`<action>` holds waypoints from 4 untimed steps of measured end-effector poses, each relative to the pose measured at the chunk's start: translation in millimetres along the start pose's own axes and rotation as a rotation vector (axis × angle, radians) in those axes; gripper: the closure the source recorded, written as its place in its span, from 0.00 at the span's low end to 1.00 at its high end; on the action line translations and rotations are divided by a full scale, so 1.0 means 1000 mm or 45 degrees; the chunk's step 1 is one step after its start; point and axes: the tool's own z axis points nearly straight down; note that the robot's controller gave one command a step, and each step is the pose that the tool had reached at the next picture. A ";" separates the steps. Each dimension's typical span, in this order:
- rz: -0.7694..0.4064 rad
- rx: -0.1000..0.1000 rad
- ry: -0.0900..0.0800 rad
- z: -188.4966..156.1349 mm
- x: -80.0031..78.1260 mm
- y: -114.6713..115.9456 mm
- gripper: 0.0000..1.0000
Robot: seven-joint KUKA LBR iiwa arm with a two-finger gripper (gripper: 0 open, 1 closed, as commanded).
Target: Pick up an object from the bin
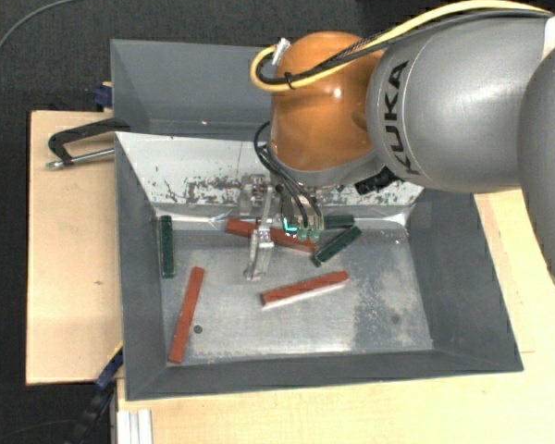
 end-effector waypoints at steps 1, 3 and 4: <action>0.259 -0.001 -0.004 0.117 0.037 -0.054 0.00; 0.200 -0.005 -0.027 0.125 0.003 -0.111 1.00; 0.200 -0.003 -0.011 0.128 0.007 -0.111 0.00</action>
Offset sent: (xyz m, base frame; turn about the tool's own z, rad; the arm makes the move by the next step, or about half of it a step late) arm -0.0381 -0.0550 -0.1168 0.2038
